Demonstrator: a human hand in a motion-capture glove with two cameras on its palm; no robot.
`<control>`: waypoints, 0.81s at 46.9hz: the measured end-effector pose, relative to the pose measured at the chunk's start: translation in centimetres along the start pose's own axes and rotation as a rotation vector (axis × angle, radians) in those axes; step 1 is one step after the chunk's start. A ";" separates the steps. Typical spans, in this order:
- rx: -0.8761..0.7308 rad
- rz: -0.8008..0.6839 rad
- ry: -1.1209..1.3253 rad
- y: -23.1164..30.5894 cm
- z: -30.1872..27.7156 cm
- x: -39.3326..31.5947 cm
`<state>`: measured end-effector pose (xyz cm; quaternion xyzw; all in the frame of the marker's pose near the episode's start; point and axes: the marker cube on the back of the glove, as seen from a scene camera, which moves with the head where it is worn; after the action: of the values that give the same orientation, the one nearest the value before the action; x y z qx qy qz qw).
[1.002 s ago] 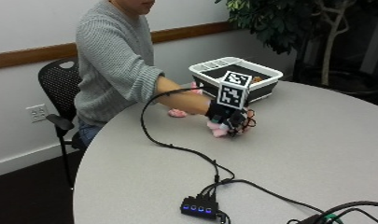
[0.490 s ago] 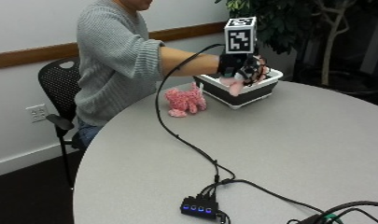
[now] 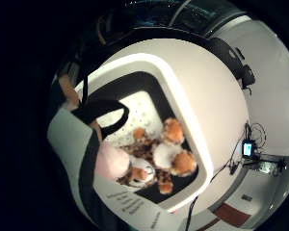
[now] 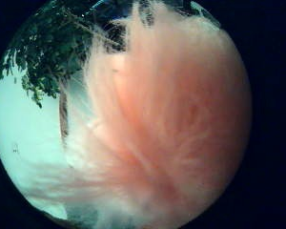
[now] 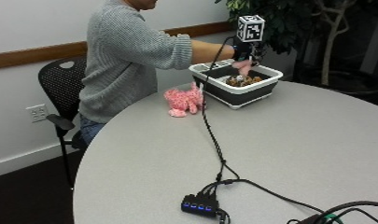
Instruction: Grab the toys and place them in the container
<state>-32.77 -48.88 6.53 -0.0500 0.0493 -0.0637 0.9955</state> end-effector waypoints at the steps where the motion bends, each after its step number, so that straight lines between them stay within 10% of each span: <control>1: -0.003 -0.071 -0.055 0.1 0.0 -0.6; 38: -0.115 -0.141 -0.065 16.3 -2.4 12.8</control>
<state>-18.39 -34.70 1.28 -0.1126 0.0168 -0.1291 0.9851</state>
